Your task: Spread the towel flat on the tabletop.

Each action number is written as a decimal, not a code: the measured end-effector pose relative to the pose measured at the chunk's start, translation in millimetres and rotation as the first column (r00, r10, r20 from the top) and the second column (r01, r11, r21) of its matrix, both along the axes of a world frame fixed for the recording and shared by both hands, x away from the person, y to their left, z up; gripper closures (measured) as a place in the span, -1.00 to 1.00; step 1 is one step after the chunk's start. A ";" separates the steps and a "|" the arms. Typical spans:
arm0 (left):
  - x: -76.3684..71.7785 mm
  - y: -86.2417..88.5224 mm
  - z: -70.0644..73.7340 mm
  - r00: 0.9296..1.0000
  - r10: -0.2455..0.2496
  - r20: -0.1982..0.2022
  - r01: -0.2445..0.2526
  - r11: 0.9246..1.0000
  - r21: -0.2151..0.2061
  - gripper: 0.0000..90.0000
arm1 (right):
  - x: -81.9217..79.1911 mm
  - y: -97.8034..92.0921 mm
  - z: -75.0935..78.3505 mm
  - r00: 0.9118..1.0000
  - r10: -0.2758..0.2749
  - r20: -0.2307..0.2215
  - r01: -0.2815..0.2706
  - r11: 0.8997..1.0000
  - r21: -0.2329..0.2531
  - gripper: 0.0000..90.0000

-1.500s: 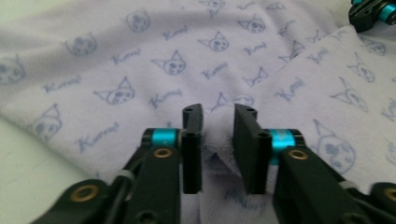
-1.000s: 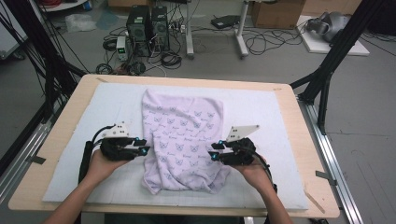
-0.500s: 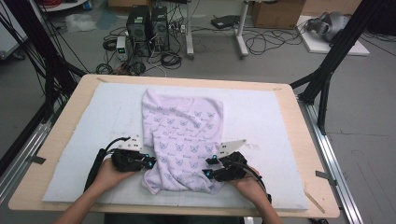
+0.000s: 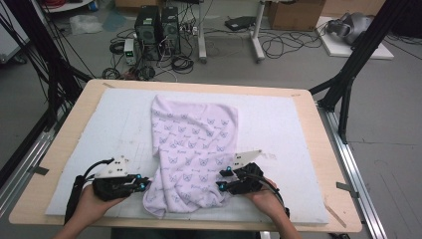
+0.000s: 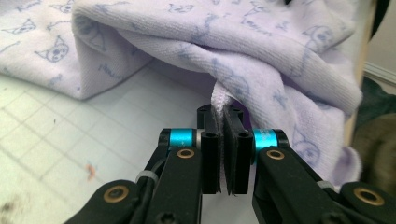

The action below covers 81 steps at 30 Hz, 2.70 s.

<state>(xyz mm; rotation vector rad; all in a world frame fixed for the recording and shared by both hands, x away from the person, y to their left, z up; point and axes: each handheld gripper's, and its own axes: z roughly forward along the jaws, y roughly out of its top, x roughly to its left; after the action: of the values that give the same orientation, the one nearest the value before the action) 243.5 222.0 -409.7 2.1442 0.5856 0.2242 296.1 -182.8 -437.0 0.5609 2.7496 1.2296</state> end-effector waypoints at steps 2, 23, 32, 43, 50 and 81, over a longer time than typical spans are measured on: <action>-6.9 3.6 -0.7 1.000 0.002 -0.004 -0.002 1.000 -0.008 0.91 | 0.5 0.1 -0.9 1.000 0.001 -0.002 -0.001 1.000 -0.004 0.30; 17.5 -40.9 -22.2 0.989 -0.124 -0.078 0.123 0.992 -0.010 0.91 | -29.4 15.4 1.0 0.993 0.119 -0.005 -0.119 0.992 0.029 0.52; 26.5 -17.7 15.4 1.000 0.003 0.015 -0.001 0.992 -0.129 0.96 | -21.1 -1.1 46.7 0.996 0.053 0.072 -0.061 0.992 0.107 0.89; 100.3 -19.9 17.7 0.969 0.245 0.039 -0.240 0.964 -0.113 0.95 | 64.7 -25.0 52.2 0.977 -0.198 0.077 0.197 0.980 0.025 0.88; 122.3 -11.9 -1.9 0.957 0.284 -0.059 -0.289 0.952 -0.106 0.61 | 88.6 -21.9 29.0 0.973 -0.230 0.007 0.230 0.973 0.015 0.66; 34.1 -26.5 -21.6 0.999 -0.048 -0.018 0.049 0.996 0.075 0.82 | -2.3 -7.4 3.1 0.999 0.040 -0.003 -0.040 0.999 -0.017 0.77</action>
<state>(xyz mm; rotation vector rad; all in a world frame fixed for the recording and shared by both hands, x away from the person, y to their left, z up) 277.6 195.5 -431.3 2.2327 0.5409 0.2054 293.8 -190.3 -433.9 0.5095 2.7842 1.2126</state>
